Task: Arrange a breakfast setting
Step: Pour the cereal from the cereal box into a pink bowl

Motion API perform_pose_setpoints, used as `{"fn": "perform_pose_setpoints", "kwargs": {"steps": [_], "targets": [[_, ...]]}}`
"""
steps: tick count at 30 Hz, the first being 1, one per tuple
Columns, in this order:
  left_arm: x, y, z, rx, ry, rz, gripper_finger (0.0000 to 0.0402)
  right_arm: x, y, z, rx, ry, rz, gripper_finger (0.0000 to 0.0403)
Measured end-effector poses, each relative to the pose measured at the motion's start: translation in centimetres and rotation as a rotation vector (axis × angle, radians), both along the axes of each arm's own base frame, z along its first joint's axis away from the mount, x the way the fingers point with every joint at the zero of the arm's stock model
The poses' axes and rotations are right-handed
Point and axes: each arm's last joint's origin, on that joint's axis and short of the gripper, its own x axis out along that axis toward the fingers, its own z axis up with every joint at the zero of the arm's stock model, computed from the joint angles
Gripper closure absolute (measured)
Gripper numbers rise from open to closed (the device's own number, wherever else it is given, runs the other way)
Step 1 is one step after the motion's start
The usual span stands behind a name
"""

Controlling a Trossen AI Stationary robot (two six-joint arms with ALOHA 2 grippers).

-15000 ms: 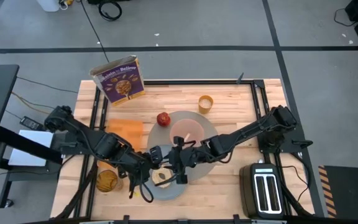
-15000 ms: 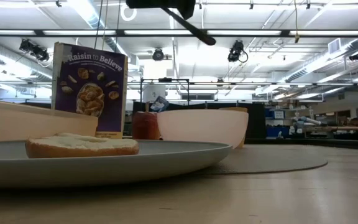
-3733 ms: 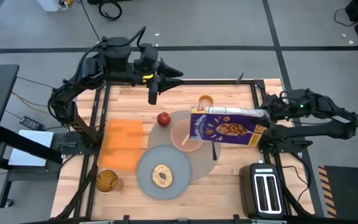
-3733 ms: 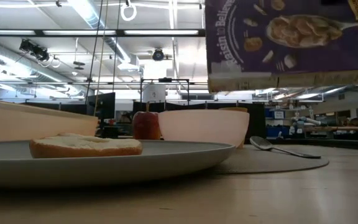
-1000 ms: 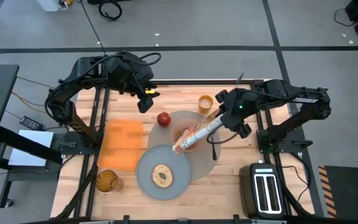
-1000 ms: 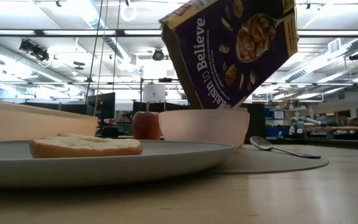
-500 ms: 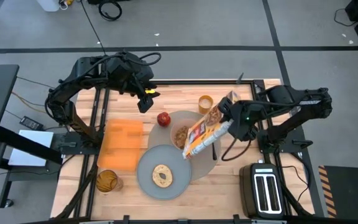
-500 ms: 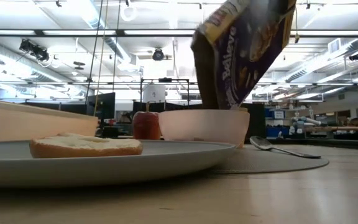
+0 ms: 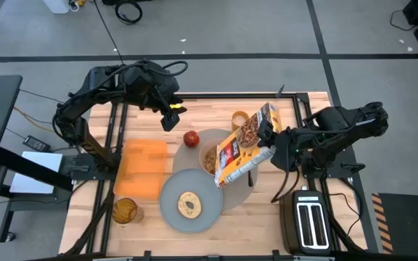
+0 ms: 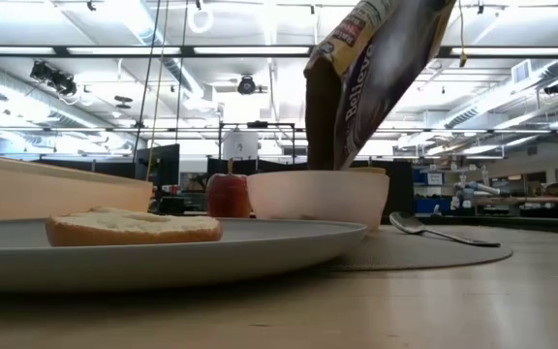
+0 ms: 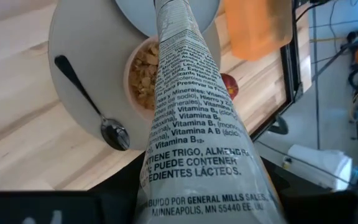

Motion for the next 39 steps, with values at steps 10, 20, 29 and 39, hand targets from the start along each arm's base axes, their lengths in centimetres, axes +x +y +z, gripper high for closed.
{"fn": "perform_pose_setpoints", "kwargs": {"steps": [10,20,29,39], "targets": [[0.0,0.0,0.0,-0.005,-0.002,0.005,0.0237,-0.3,1.0,0.0,-0.034,-0.003,0.055,0.0236],[0.0,0.0,0.0,-0.019,-0.006,0.017,0.0237,-0.9,1.8,-0.1,-0.114,0.025,0.165,0.0236],[0.0,0.0,0.0,-0.034,-0.012,0.031,0.0237,-1.1,2.1,-0.1,-0.203,0.053,0.269,0.0236],[0.1,0.0,0.1,-0.035,-0.03,0.032,0.0237,-1.1,2.0,-0.1,-0.206,0.047,0.261,0.0236]]}}
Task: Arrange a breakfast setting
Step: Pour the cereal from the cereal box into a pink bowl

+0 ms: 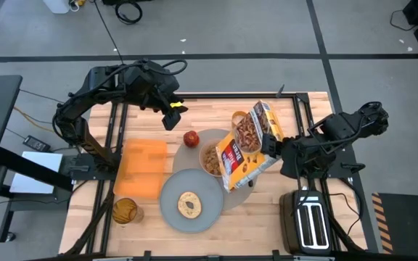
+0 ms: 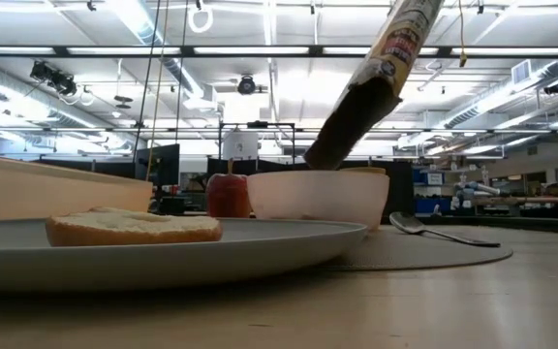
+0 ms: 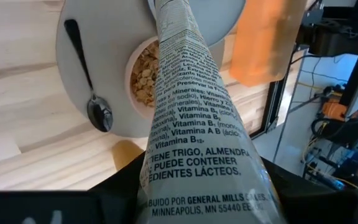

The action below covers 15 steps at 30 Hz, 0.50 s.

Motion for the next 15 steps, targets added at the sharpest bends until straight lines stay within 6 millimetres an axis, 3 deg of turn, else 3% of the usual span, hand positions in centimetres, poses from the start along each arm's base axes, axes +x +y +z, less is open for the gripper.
{"fn": "perform_pose_setpoints", "kwargs": {"steps": [10,15], "targets": [[0.01,0.01,0.01,-0.013,-0.006,0.012,0.0237,-0.01,-0.05,-0.03,0.013,0.002,-0.016,0.0236],[0.01,0.01,0.01,-0.019,-0.008,0.017,0.0237,-0.01,0.12,-0.08,0.1,0.011,-0.047,0.0236]]}}
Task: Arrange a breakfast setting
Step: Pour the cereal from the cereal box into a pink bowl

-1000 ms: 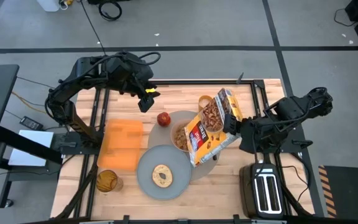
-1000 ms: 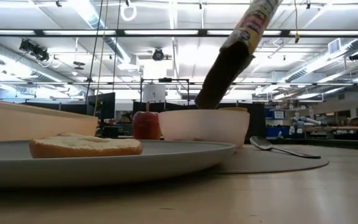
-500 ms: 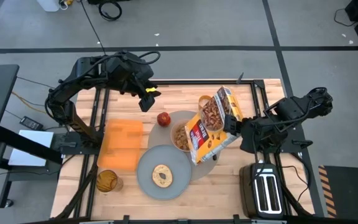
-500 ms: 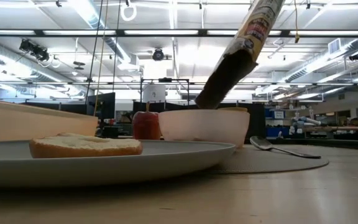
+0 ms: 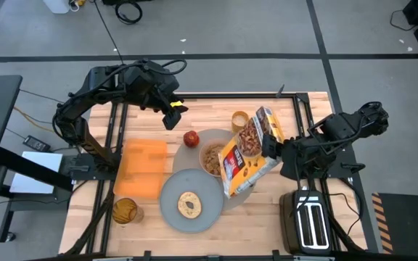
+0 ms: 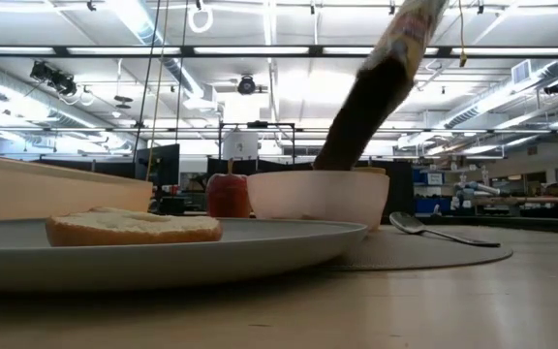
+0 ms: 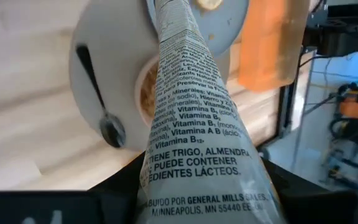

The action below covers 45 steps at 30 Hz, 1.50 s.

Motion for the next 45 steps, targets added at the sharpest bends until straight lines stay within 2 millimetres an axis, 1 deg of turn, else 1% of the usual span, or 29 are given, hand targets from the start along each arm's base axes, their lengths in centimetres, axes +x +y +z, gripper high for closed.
{"fn": "perform_pose_setpoints", "kwargs": {"steps": [5,9,12,16,19,22,25,28,30,33,35,38,40,42,43,45], "targets": [[0.0,0.0,0.0,0.0,-0.004,0.001,0.0237,0.0,-0.5,0.3,0.159,-0.017,-0.135,0.0236],[0.3,0.0,0.4,0.007,-0.046,0.0,0.0237,-0.4,-1.6,0.8,0.291,-0.049,-0.261,0.0236],[0.5,0.1,0.6,0.015,-0.08,-0.002,0.0237,-0.9,-2.9,1.6,0.378,-0.119,-0.368,0.0236],[0.6,0.1,0.8,0.036,-0.103,-0.015,0.0237,-2.0,-4.7,2.8,0.523,-0.208,-0.495,0.0236],[0.8,0.1,1.0,0.041,-0.124,-0.015,0.0237,-3.2,-5.9,3.4,0.621,-0.227,-0.564,0.0236],[1.1,0.0,1.7,0.066,-0.191,-0.045,0.0237,-4.5,-7.0,4.0,0.69,-0.262,-0.618,0.0236],[0.7,-0.5,3.1,0.135,-0.299,-0.091,0.0237,-5.9,-7.9,4.5,0.751,-0.309,-0.656,0.0236],[-0.6,-1.0,4.9,0.212,-0.417,-0.131,0.0237,-7.5,-8.5,4.4,0.813,-0.355,-0.695,0.0236],[-1.6,-1.5,6.2,0.263,-0.507,-0.154,0.0237,-8.5,-8.8,4.1,0.868,-0.396,-0.707,0.0236],[-2.9,-2.1,7.3,0.325,-0.571,-0.21,0.0237,-9.6,-9.0,3.1,0.946,-0.448,-0.736,0.0236],[-3.8,-2.4,7.8,0.329,-0.603,-0.229,0.0237,-10.2,-9.1,2.1,0.998,-0.484,-0.758,0.0236],[-4.1,-2.7,8.1,0.328,-0.625,-0.242,0.0237,-10.9,-9.1,0.3,1.082,-0.539,-0.788,0.0236],[-3.7,-2.7,7.8,0.322,-0.605,-0.249,0.0237,-11.5,-9.1,-1.1,1.143,-0.575,-0.802,0.0236],[-2.6,-2.7,6.8,0.303,-0.568,-0.25,0.0237,-12.0,-9.0,-2.5,1.193,-0.592,-0.819,0.0236],[-1.9,-2.6,6.0,0.283,-0.537,-0.249,0.0237,-12.3,-9.0,-3.2,1.217,-0.601,-0.827,0.0236],[-0.7,-2.3,3.8,0.233,-0.455,-0.234,0.0237,-12.9,-9.0,-4.3,1.265,-0.622,-0.837,0.0236]]}}
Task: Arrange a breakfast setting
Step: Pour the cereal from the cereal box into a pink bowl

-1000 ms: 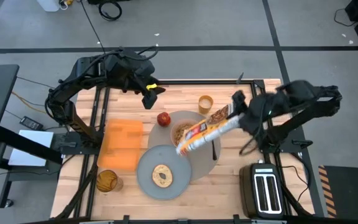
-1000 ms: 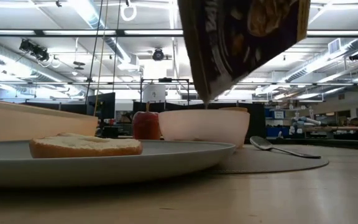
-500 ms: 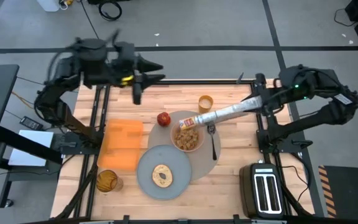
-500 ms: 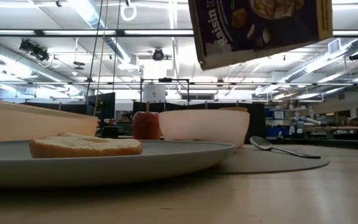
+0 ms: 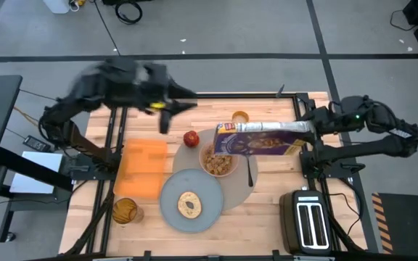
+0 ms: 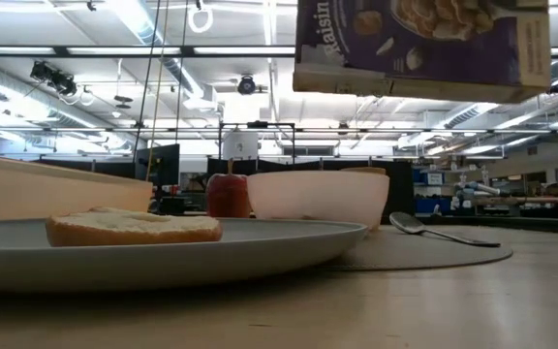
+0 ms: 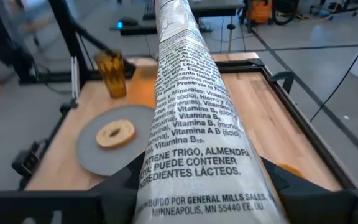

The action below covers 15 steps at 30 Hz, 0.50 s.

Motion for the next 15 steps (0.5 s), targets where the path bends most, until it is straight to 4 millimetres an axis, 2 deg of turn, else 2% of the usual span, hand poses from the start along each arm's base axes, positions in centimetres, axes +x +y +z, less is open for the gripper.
{"fn": "perform_pose_setpoints", "kwargs": {"steps": [3,6,11,15], "targets": [[1.3,0.8,-3.8,-0.069,0.074,0.04,0.0243,-1.2,0.1,-1.2,0.063,-0.061,-0.02,0.0236],[1.5,1.4,-7.1,-0.11,0.026,0.06,0.0252,-2.7,0.2,-1.5,0.105,-0.168,-0.002,0.0236],[0.0,1.5,-10.9,-0.154,-0.156,0.053,0.0257,-5.2,0.5,-0.6,0.137,-0.375,0.026,0.0236],[-1.3,1.3,-13.4,-0.204,-0.25,0.05,0.0257,-5.9,0.5,0.9,0.124,-0.55,0.035,0.0236]]}}
